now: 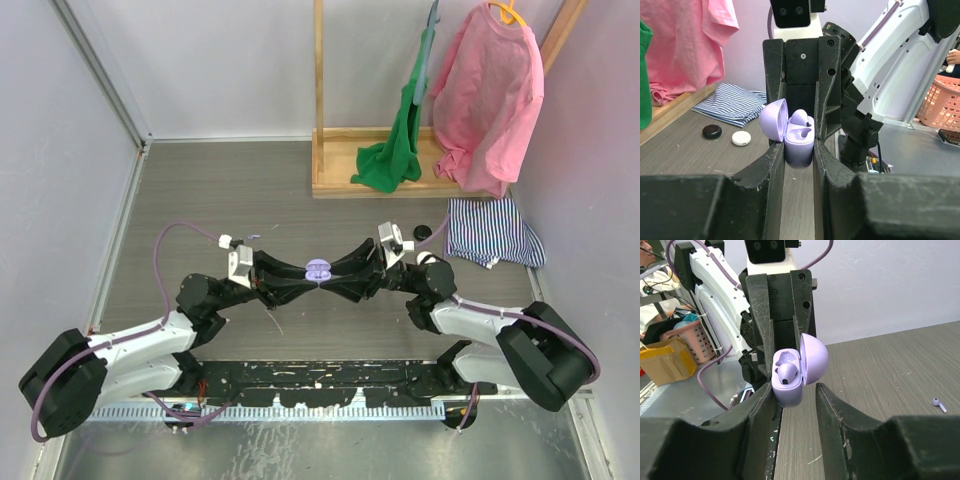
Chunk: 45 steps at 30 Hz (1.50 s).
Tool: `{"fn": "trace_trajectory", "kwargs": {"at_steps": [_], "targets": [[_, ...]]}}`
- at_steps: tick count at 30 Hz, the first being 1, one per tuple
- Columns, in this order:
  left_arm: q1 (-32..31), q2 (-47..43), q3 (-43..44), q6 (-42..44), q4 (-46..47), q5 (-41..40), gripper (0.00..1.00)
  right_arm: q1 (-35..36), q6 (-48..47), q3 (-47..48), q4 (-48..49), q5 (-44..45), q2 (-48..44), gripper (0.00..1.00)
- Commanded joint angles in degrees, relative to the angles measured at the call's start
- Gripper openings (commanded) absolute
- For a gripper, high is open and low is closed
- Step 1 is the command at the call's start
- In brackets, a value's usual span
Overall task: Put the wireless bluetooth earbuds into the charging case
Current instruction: Adjust the charging case.
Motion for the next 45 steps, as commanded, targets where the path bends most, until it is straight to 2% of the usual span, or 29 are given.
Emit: {"fn": "trace_trajectory", "kwargs": {"at_steps": [1, 9, 13, 16, 18, 21, 24, 28, 32, 36, 40, 45], "targets": [[-0.20, 0.27, 1.34, -1.09, 5.81, -0.10, 0.04, -0.15, 1.33, 0.69, 5.45, 0.11, 0.57, 0.45], [-0.23, 1.55, 1.69, -1.78, 7.77, 0.29, 0.04, 0.78, 2.00, 1.50, 6.26, -0.09, 1.91, 0.43], [-0.26, 2.32, 2.02, -2.30, 8.30, 0.81, 0.05, 0.91, 2.51, 1.83, 6.97, -0.49, 2.64, 0.39], [-0.24, 2.68, 1.85, -2.26, 8.30, 1.06, 0.05, 0.85, 2.66, 1.92, 7.39, -0.72, 2.56, 0.32], [-0.23, 2.68, 1.46, -2.05, 8.25, 0.94, 0.10, 0.93, 2.34, 1.92, 7.41, -0.70, 2.30, 0.27], [-0.23, 1.51, 0.48, -0.62, 5.79, -0.73, 0.26, 0.92, 1.51, 2.09, 6.88, -0.57, 2.16, 0.21], [-0.22, -2.61, -0.59, 2.74, -1.37, -2.97, 0.38, 0.82, -0.32, 2.26, 5.27, -0.02, 1.96, 0.16], [-0.19, -10.51, -0.87, 7.23, -16.66, -6.52, 0.48, 0.50, -3.34, 2.58, 2.59, 0.94, 1.31, 0.14], [-0.19, -20.07, -0.39, 9.54, -33.54, -16.90, 0.60, 0.18, -7.73, 3.05, -1.79, 2.49, 0.31, 0.14], [-0.09, -26.94, 1.28, 7.87, -49.25, -29.49, 0.74, -0.16, -14.20, 3.81, -8.35, 5.20, -0.69, 0.14], [-0.11, -28.06, 3.62, 3.84, -56.75, -38.90, 0.80, -0.38, -19.75, 4.77, -13.36, 7.48, -1.02, 0.14], [-0.08, -22.11, 9.47, 1.26, -65.09, -48.12, 0.87, -0.57, -23.03, 3.05, -16.13, 10.28, -1.97, 0.14]]}}
